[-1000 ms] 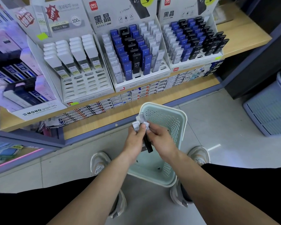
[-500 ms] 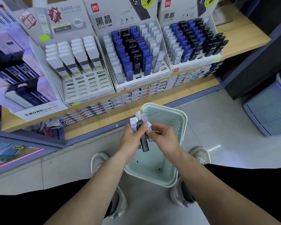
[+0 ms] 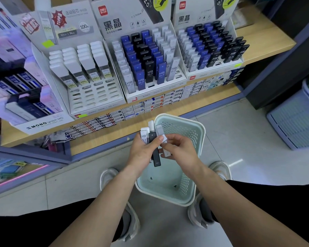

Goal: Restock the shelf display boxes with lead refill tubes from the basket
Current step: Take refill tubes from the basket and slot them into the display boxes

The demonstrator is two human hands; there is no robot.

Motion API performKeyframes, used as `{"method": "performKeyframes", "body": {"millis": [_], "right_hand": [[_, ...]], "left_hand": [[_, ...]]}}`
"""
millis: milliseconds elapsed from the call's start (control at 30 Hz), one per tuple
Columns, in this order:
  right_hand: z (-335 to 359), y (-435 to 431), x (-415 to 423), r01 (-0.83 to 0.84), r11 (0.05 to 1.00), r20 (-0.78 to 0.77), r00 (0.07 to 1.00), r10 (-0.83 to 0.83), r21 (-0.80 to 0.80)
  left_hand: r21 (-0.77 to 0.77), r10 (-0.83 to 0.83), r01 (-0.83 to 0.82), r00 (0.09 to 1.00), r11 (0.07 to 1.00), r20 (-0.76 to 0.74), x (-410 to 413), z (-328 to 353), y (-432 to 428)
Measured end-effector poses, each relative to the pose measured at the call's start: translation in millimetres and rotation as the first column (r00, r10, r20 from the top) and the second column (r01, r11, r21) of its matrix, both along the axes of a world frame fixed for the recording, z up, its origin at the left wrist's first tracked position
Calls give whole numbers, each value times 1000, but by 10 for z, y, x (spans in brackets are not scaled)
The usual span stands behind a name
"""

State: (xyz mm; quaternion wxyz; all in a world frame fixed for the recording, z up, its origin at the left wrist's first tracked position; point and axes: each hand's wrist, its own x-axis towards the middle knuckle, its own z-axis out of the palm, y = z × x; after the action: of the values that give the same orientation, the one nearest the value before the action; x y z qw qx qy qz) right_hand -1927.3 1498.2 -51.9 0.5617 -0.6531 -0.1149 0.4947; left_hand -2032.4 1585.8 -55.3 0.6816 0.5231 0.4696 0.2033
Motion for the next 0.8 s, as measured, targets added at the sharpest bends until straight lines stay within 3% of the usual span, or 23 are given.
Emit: {"method": "performKeyframes", "body": {"millis": [133,367,500,800], "right_hand": [[79,-5,60,62,998,-91,994,-62,-1],[327,65,173,19,998,-71,997,-15,57],[556,59,220,-133,980,41,991,128,145],[1012,-20,231,-294,954,327,909,258,63]], "left_hand": [[-9,-1,1,999,1000,-51,-16,44,14],[23,-58,59,997,998,-51,20,361,57],[47,-89,89,996,995,-5,42,594,77],[-104,-112,121,990,987,86,-29,860,-17]]}}
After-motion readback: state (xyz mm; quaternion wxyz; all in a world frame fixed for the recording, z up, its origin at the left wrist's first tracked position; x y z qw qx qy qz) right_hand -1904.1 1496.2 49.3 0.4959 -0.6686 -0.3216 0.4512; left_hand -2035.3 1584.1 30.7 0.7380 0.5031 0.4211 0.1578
